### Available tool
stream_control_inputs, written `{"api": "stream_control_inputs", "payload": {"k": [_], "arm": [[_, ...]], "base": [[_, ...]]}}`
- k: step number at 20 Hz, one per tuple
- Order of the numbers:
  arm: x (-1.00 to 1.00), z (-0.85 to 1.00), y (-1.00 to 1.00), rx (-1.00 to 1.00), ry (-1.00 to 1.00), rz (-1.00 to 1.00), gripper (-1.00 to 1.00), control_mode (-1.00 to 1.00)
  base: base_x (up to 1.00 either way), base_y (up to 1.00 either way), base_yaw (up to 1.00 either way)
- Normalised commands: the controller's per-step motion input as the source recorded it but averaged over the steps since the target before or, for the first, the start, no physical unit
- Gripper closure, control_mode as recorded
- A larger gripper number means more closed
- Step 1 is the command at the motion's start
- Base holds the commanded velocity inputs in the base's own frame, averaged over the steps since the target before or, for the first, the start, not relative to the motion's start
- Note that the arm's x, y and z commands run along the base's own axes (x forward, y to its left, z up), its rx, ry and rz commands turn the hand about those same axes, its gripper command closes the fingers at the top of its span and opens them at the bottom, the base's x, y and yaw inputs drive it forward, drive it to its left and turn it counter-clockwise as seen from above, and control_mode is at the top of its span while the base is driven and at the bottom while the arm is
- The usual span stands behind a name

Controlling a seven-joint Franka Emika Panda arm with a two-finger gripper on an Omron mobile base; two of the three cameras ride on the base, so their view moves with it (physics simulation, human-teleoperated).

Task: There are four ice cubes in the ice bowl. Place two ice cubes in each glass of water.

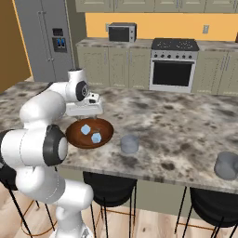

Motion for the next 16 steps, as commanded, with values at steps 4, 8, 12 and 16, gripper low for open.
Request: {"api": "stream_control_inputs", "payload": {"k": [4, 8, 12, 16], "arm": [[0.00, -0.78, -0.12, 0.00, 0.16, 0.04, -1.00, -1.00], [-0.03, -0.61, -0.40, 0.00, 0.02, 0.01, -1.00, -1.00], [0.27, -0.45, -0.05, 0.11, -0.04, 0.03, -1.00, -1.00], [0.31, -0.37, 0.00, 0.03, -0.03, 0.03, -1.00, -1.00]], "base": [[0.00, 0.00, 0.00], [0.00, 0.00, 0.00], [0.00, 0.00, 0.00], [0.00, 0.00, 0.00]]}}
